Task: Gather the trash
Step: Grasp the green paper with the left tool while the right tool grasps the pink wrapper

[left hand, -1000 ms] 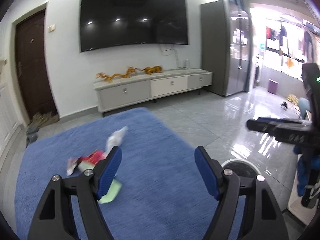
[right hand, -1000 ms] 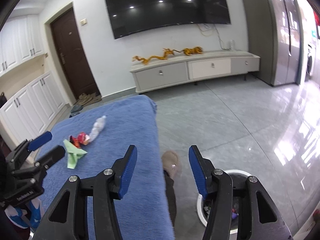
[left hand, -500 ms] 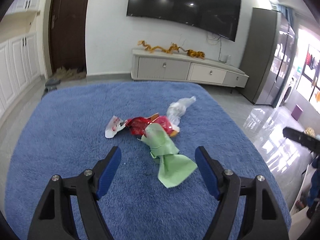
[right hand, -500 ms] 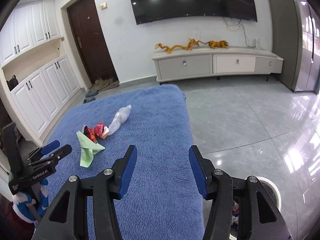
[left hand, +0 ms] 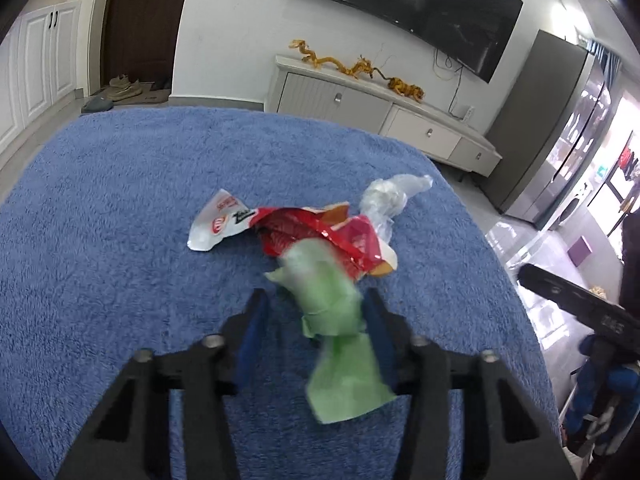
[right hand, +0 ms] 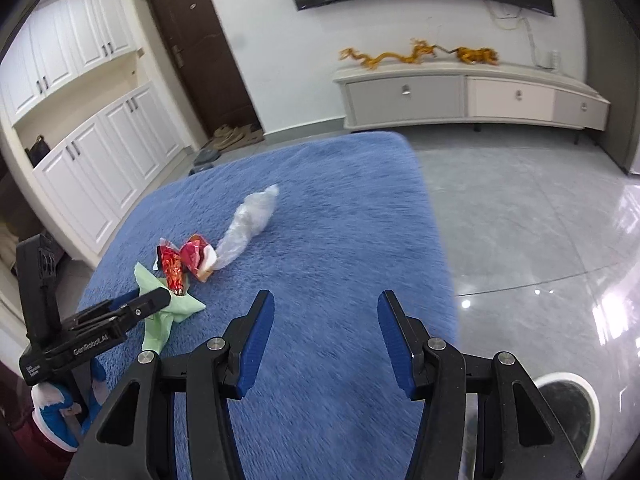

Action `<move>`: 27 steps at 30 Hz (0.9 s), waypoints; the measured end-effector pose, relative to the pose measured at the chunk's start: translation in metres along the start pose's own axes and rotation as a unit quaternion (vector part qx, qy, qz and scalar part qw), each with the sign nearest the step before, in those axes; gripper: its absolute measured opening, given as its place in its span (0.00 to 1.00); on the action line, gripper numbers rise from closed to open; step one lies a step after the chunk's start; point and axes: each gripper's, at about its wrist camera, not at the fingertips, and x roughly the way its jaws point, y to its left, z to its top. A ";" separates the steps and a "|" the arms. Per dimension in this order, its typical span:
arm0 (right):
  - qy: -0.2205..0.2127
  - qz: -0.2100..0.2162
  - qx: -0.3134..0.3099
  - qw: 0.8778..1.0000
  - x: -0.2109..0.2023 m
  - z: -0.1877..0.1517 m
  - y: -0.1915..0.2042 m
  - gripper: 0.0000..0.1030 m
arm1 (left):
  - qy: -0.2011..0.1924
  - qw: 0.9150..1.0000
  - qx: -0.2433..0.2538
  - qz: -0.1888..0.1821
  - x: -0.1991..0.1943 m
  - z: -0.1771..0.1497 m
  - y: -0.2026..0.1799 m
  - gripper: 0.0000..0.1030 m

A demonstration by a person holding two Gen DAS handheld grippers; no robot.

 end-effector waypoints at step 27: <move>0.073 0.076 -0.177 0.979 0.134 0.043 0.139 0.52 | -0.064 0.997 -0.020 0.037 -0.062 -0.021 0.070 0.28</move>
